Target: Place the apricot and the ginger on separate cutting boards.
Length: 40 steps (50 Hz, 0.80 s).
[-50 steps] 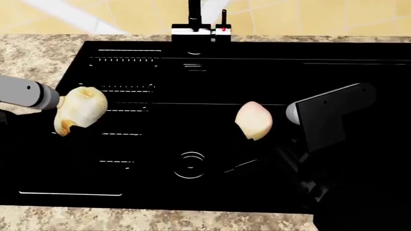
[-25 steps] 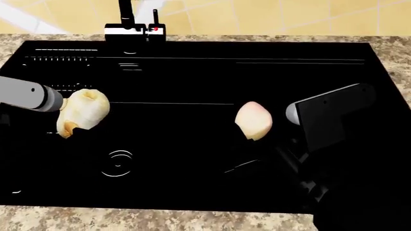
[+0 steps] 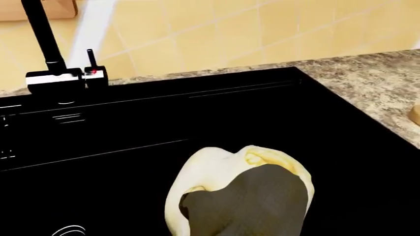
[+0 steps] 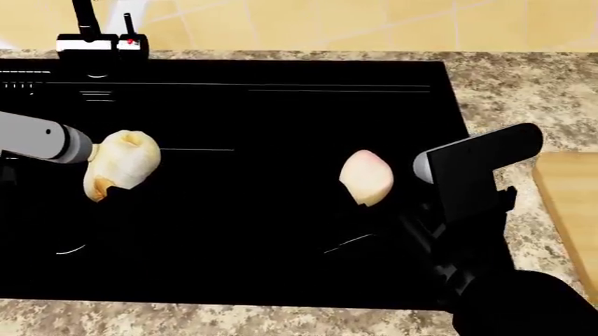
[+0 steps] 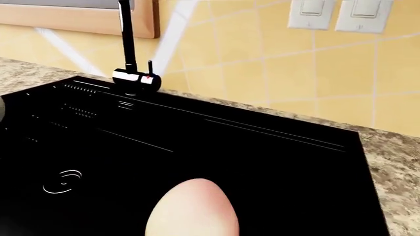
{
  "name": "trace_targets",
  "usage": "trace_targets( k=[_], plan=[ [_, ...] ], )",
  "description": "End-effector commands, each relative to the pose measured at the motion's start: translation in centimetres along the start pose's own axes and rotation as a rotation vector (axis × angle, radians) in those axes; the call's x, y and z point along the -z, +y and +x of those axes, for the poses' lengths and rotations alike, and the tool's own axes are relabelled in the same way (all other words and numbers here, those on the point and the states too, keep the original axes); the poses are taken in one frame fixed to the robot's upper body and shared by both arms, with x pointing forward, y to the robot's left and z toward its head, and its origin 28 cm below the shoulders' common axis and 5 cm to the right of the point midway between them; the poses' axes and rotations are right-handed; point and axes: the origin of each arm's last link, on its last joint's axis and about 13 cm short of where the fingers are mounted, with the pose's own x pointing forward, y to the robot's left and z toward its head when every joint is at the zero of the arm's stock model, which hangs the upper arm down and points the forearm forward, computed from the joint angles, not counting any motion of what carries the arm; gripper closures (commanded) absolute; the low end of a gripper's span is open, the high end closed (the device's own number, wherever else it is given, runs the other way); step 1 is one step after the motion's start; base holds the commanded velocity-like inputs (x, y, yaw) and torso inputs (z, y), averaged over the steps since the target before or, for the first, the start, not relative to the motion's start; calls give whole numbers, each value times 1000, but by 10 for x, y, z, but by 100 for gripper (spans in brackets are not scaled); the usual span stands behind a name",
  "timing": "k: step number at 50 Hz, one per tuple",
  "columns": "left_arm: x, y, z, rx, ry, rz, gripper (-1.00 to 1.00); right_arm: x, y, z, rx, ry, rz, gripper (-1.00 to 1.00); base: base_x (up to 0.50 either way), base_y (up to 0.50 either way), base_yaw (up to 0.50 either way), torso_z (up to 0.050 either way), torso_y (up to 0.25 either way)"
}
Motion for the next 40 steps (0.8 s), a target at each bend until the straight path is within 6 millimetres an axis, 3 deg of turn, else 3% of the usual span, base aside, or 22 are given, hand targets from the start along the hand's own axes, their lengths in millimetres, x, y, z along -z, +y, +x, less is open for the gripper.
trace_targets(
  k=[1, 40],
  plan=[
    [-3, -1, 4, 15, -40, -41, 100, -2, -1, 0, -11, -17, 2, 100, 0, -500, 0, 0, 0],
    [-3, -1, 2, 18, -40, -38, 100, 0, -1, 2, -14, -9, 2, 100, 0, -500, 0, 0, 1]
  ],
)
